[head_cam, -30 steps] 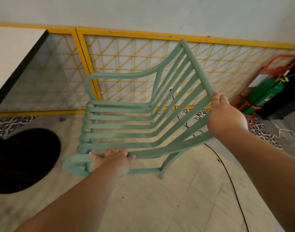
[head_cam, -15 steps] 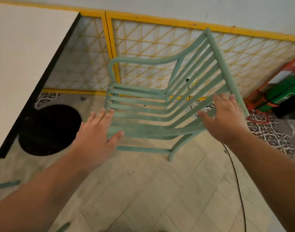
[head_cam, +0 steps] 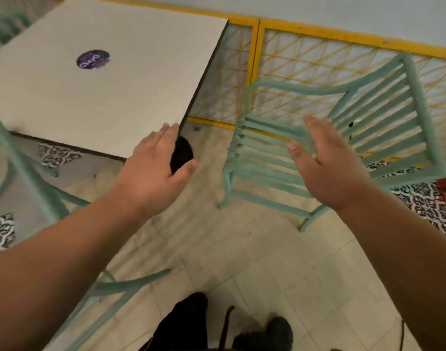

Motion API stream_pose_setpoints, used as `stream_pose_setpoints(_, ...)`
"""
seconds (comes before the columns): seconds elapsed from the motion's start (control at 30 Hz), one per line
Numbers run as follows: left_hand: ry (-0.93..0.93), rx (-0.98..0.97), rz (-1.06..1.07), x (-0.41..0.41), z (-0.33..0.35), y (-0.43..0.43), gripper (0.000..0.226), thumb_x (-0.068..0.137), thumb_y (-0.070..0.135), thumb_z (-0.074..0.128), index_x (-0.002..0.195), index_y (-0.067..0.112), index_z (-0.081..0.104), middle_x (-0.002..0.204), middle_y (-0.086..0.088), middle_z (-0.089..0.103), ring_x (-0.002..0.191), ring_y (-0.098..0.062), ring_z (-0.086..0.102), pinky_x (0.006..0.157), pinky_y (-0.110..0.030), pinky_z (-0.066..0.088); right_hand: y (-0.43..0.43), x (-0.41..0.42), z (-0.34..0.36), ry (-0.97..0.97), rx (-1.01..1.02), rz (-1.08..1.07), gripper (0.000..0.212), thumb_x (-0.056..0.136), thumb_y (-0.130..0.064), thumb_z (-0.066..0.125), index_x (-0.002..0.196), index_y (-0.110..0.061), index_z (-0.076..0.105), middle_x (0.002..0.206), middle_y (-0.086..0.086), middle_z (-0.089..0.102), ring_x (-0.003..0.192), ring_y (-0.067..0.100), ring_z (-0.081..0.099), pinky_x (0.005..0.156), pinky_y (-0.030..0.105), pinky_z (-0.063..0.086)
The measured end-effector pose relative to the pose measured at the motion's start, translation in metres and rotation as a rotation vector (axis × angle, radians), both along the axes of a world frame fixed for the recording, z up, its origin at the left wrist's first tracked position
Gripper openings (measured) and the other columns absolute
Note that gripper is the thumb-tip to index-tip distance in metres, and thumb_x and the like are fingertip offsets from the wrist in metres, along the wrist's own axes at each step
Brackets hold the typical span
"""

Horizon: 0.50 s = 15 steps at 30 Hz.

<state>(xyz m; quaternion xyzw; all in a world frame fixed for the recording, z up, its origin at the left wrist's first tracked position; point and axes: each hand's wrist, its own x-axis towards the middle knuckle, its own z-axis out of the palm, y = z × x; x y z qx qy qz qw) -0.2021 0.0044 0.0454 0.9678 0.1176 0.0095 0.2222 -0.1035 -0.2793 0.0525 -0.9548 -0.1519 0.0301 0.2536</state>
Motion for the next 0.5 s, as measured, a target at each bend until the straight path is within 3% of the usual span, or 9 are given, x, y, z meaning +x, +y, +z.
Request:
stream_pose_setpoints(0.13, 0.067, 0.022, 0.109, -0.063, 0.003, 0.026, 0.079, 0.098, 0.056, 0.045, 0.163, 0.026, 0.009, 0.170, 0.002, 0.011, 0.155, -0.017, 0.011, 0.124, -0.037, 0.013, 0.026, -0.032, 0.006, 0.013, -0.046, 0.161, 0.072, 0.100, -0.055, 0.043, 0.161, -0.021, 0.026, 0.168, 0.006, 0.024, 0.156, 0.016, 0.009, 0.115, 0.025, 0.009)
stream_pose_setpoints(0.27, 0.060, 0.023, 0.260, -0.119, -0.001, 0.029, 0.079, 0.098, 0.057, 0.043, 0.162, 0.024, 0.011, 0.169, 0.000, 0.016, 0.155, -0.019, 0.012, 0.124, -0.035, 0.010, 0.053, -0.054, -0.001, 0.049, -0.013, 0.355, 0.078, 0.094, -0.062, 0.037, 0.159, -0.020, 0.030, 0.165, 0.007, 0.030, 0.156, 0.017, 0.014, 0.123, 0.037, 0.017)
stream_pose_setpoints(0.4, 0.052, -0.013, 0.426, -0.175, -0.013, 0.022, 0.080, 0.097, 0.057, 0.045, 0.161, 0.019, 0.016, 0.167, -0.004, 0.021, 0.154, -0.021, 0.016, 0.125, -0.034, 0.011, 0.082, -0.077, -0.015, 0.098, -0.018, 0.524, 0.073, 0.097, -0.055, 0.042, 0.159, -0.017, 0.032, 0.164, 0.007, 0.032, 0.155, 0.017, 0.015, 0.118, 0.028, 0.014)
stream_pose_setpoints(0.5, 0.067, -0.008, 0.536, -0.210, -0.019, 0.025, 0.081, 0.096, 0.060, 0.043, 0.162, 0.020, 0.015, 0.168, -0.002, 0.020, 0.155, -0.020, 0.015, 0.126, -0.036, 0.013, 0.103, -0.096, -0.023, 0.128, -0.046, 0.634, 0.071, 0.099, -0.053, 0.043, 0.159, -0.017, 0.030, 0.165, 0.007, 0.030, 0.156, 0.018, 0.013, 0.119, 0.029, 0.012)
